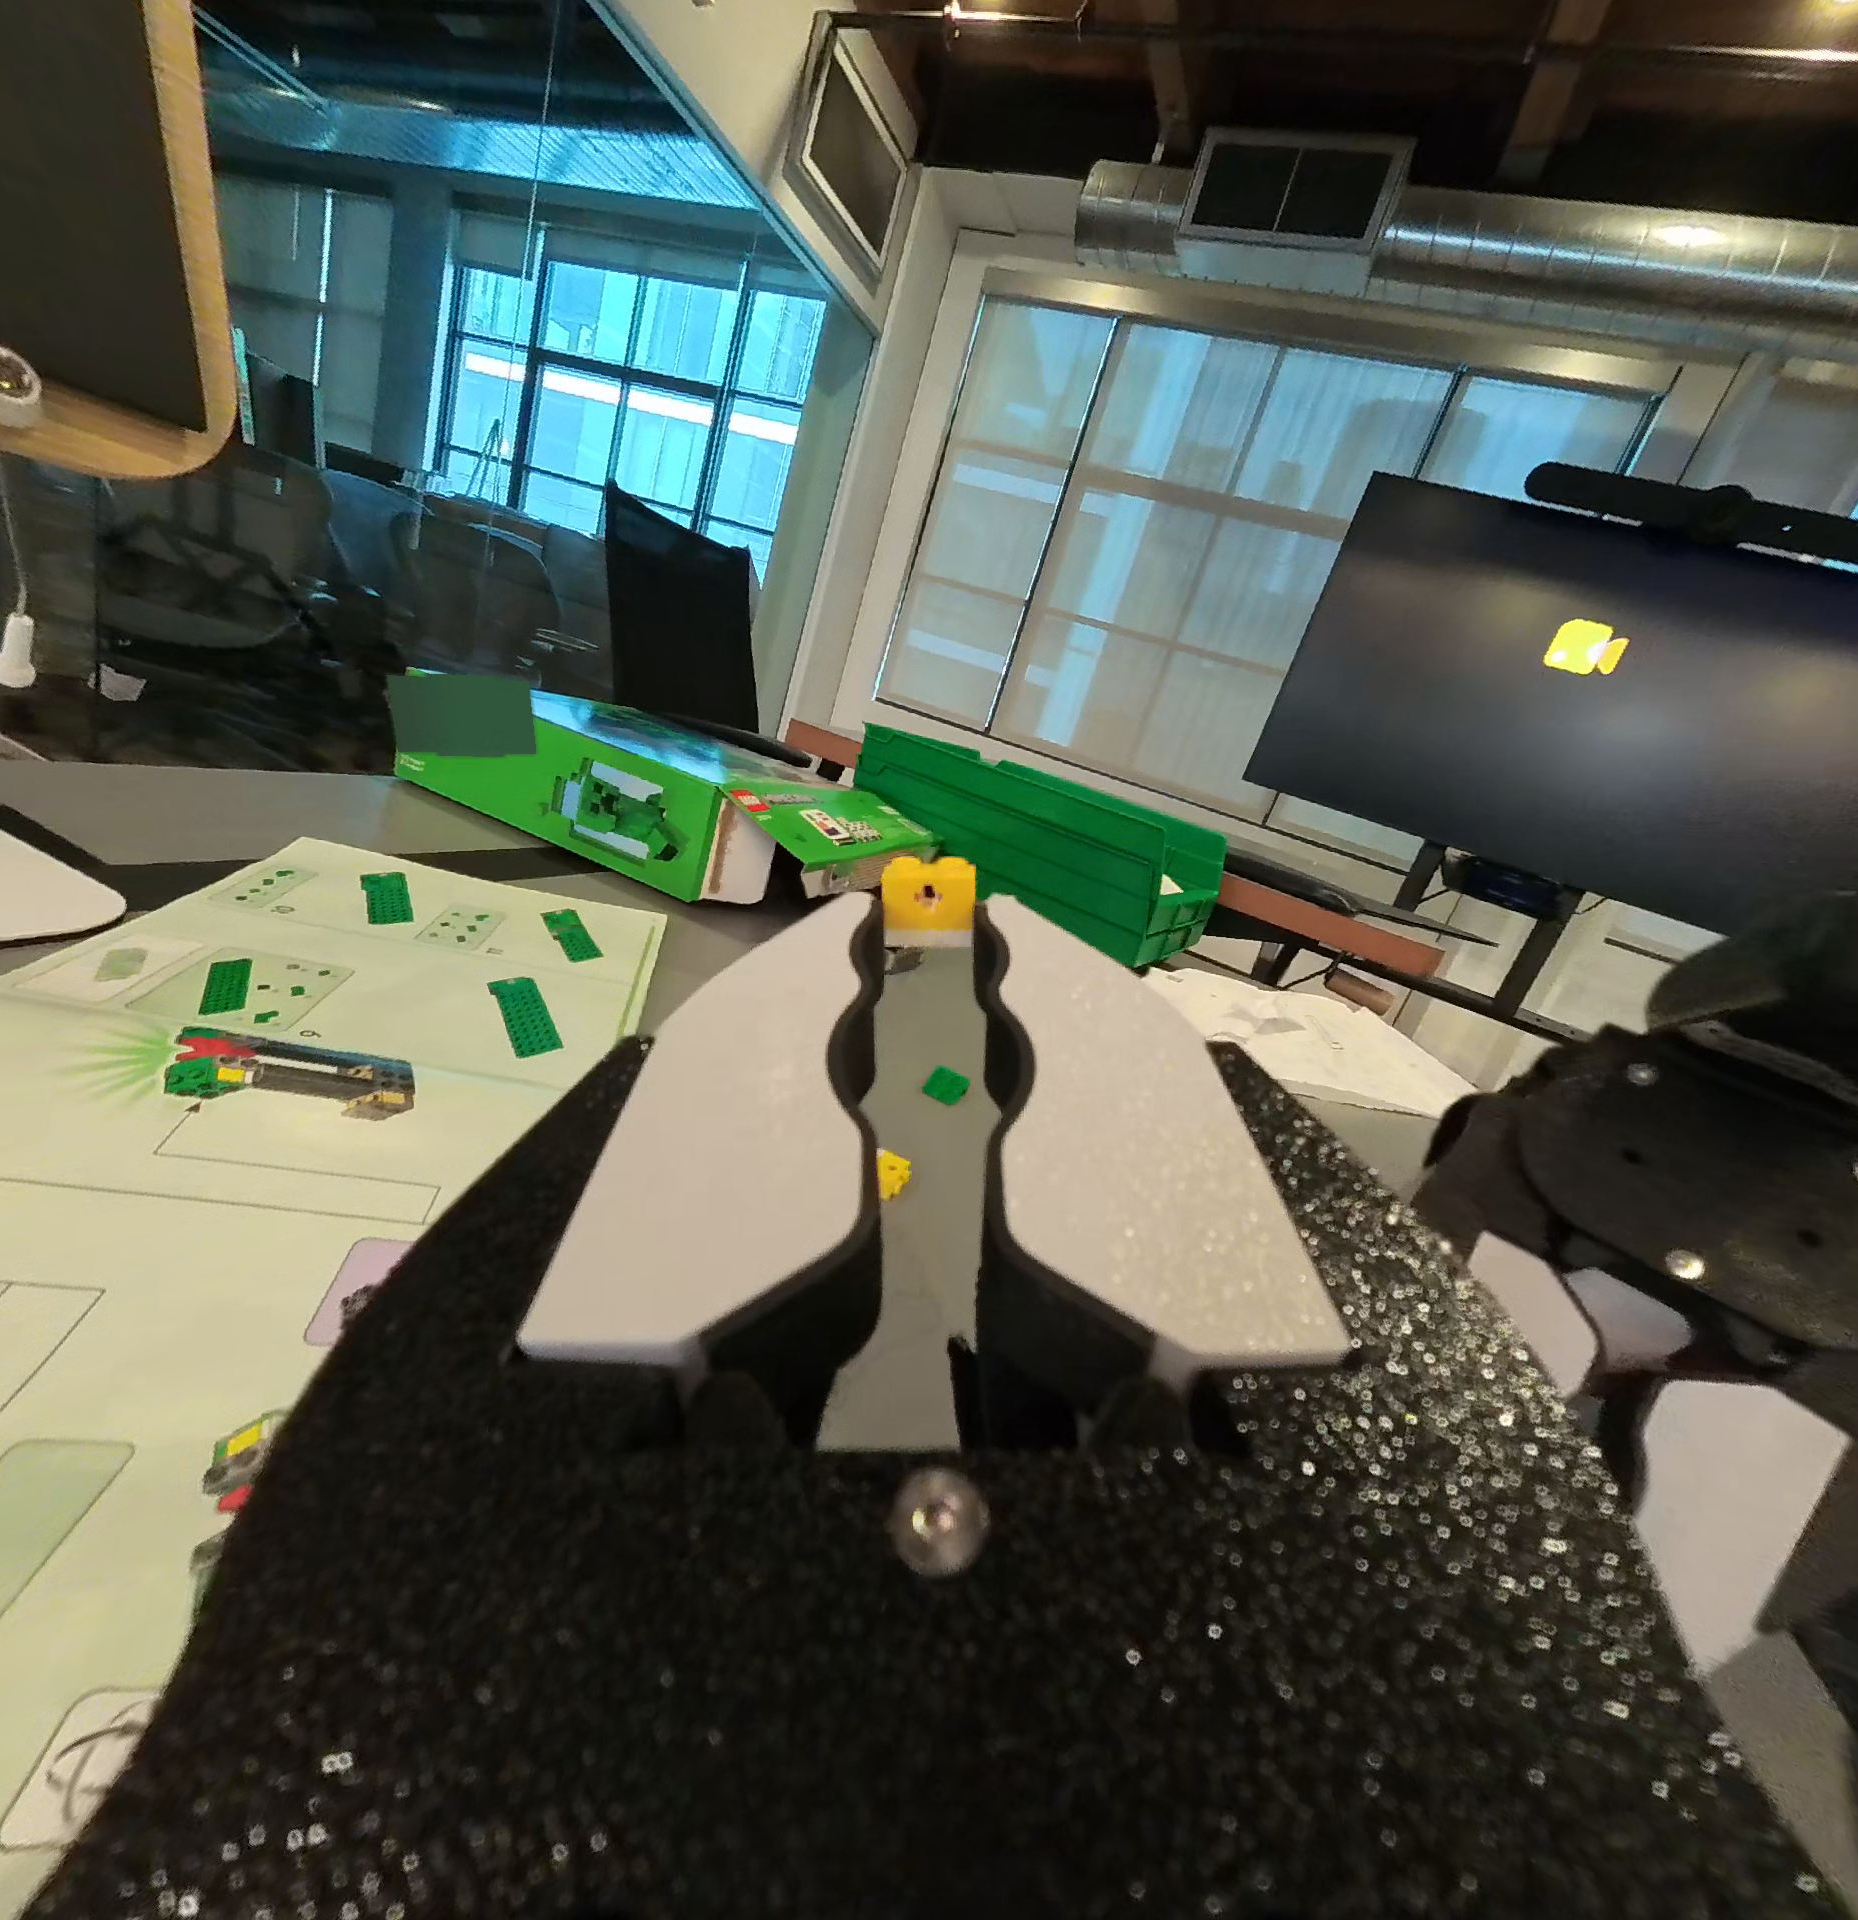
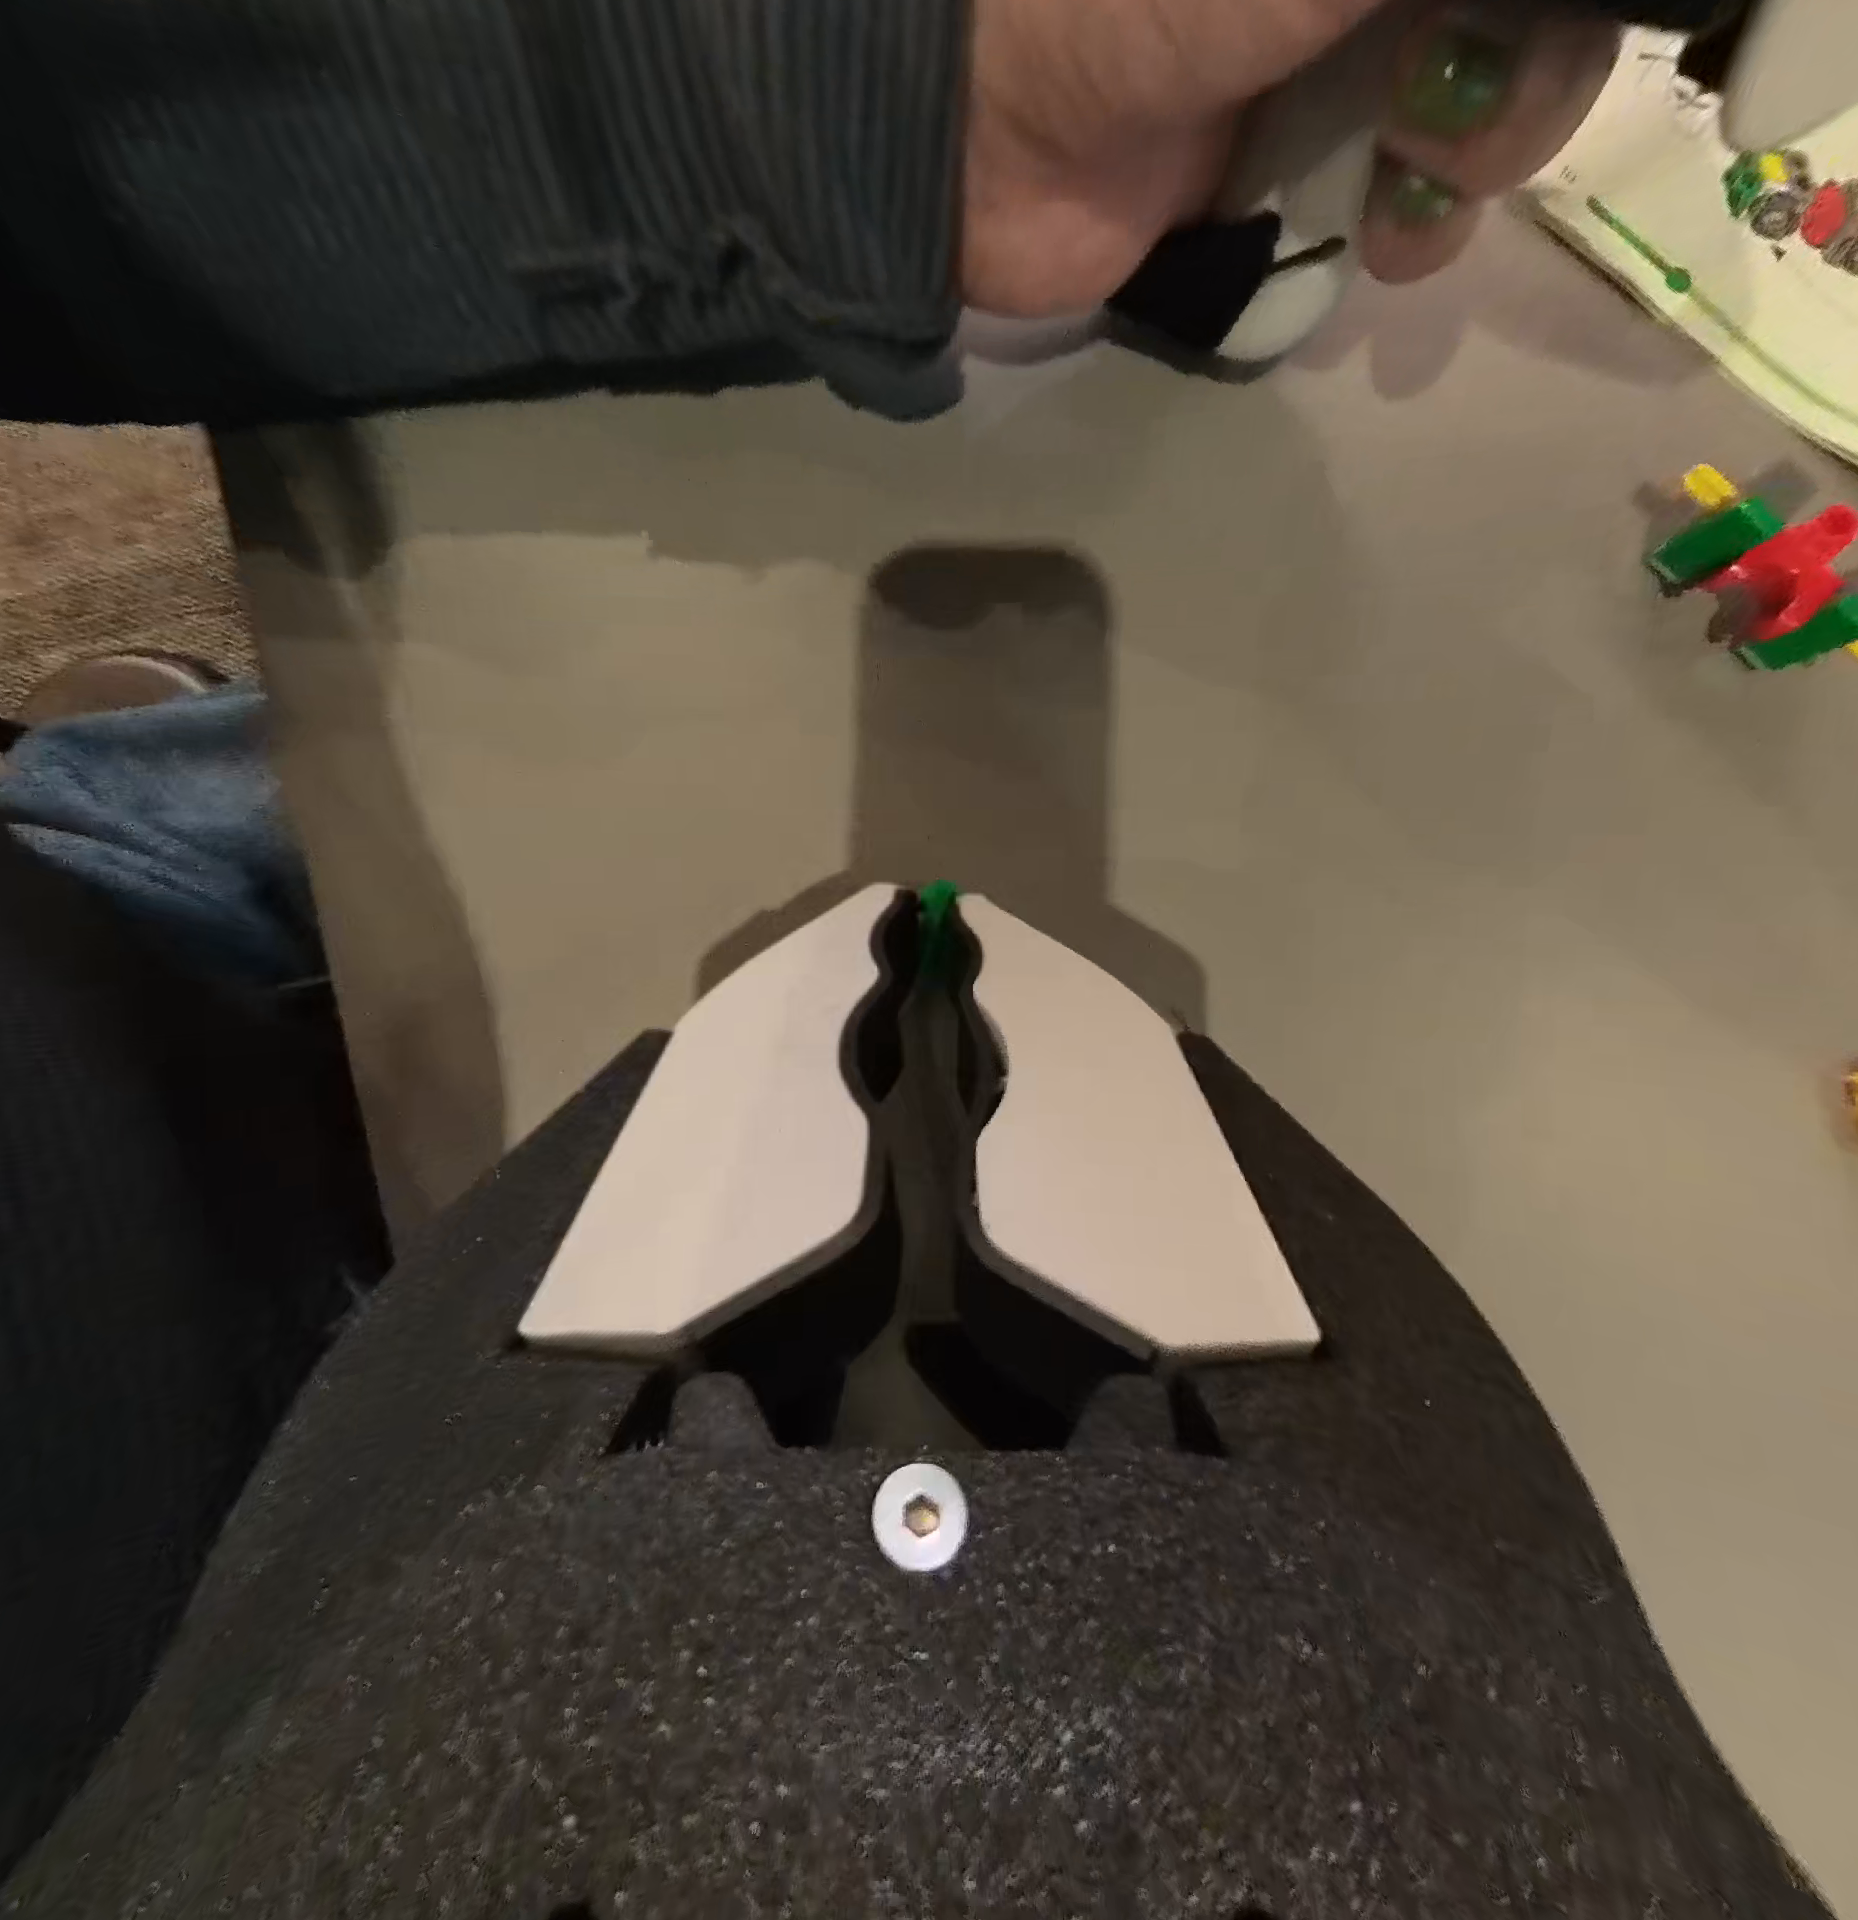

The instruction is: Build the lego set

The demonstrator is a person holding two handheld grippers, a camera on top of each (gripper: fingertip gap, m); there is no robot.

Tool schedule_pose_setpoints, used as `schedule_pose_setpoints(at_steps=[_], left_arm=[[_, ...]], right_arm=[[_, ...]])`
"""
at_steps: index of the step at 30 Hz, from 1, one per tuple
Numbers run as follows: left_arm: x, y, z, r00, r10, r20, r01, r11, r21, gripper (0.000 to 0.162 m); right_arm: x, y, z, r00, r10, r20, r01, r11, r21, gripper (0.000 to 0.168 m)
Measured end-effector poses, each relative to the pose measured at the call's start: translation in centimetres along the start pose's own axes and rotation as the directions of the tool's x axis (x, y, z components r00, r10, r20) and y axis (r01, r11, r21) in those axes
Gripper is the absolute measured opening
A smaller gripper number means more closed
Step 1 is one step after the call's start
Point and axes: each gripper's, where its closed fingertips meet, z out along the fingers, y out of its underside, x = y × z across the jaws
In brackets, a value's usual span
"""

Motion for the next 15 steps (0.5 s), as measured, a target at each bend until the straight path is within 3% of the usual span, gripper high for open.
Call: schedule_pose_setpoints(at_steps=[5, 10, 15], left_arm=[[-0.2, 0.1, -0.1, 1.000, 0.018, 0.015, -0.018, 1.000, -0.001, 0.016], [0.4, 1.0, 0.5, 0.997, 0.080, 0.015, -0.079, 0.996, -0.047, 0.016], [2.1, 1.7, 0.9, 0.948, 0.318, 0.017, -0.316, 0.945, -0.090, 0.016]], right_arm=[[3.0, 0.6, -1.4, 0.988, -0.042, -0.147, 0.044, 0.999, 0.011, 0.004], [10.5, 1.0, -4.3, 0.937, -0.021, -0.348, 0.076, 0.987, 0.144, 0.004], [15.6, -0.1, -6.1, 0.906, -0.039, -0.421, 0.203, 0.913, 0.353, 0.004]])
